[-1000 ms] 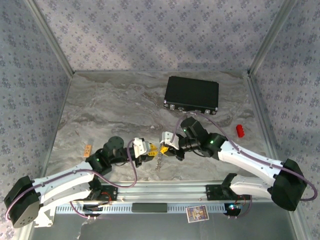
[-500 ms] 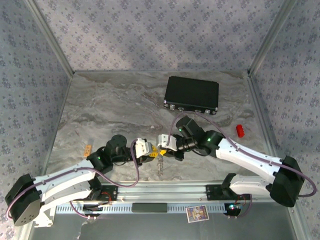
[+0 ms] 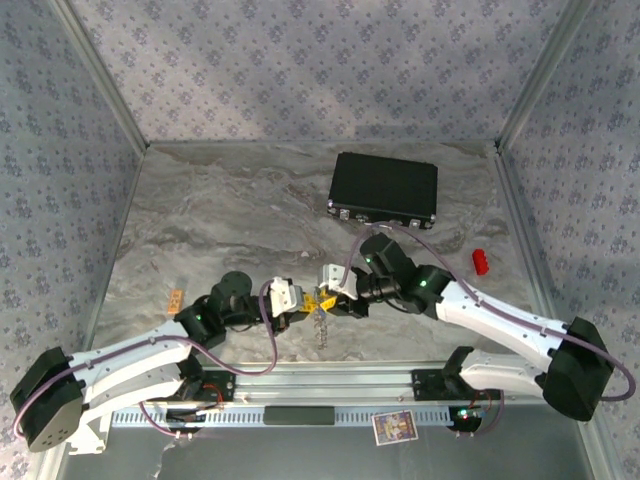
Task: Put the keys on the keyring
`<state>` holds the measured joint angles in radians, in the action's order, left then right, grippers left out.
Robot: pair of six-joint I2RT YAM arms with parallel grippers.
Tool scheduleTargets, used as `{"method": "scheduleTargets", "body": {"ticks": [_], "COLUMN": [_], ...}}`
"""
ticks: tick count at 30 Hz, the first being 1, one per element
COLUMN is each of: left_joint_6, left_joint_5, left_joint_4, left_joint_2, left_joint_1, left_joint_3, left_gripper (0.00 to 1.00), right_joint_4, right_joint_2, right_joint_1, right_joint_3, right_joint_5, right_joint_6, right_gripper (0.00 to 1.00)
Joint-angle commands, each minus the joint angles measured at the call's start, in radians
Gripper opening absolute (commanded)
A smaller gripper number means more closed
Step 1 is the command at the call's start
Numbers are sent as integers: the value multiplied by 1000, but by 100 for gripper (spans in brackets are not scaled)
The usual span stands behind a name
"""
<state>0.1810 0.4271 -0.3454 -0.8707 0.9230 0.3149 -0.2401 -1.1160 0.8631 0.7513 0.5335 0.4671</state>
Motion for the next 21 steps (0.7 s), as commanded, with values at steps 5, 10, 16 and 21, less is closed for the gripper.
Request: {"method": "scheduleTargets", "body": {"ticks": [5, 10, 16, 21], "left_joint_6": [-78, -89, -86, -83], "left_joint_5": [33, 34, 33, 33], "left_joint_4": [-208, -237, -228, -219], "left_joint_2": [-3, -11, -7, 4], "left_joint_1": [0, -1, -1, -1], "left_joint_3": [-57, -72, -71, -71], "left_gripper": [0, 0, 0, 0], "right_joint_4": [136, 135, 112, 86], "right_joint_2": [35, 56, 78, 81], "right_joint_1": [-17, -22, -27, -28], "right_joint_3": [-85, -104, -110, -109], "right_joint_5": [52, 48, 40, 35], "right_joint_6": [-112, -125, -126, -120], "right_gripper": [28, 25, 18, 12]}}
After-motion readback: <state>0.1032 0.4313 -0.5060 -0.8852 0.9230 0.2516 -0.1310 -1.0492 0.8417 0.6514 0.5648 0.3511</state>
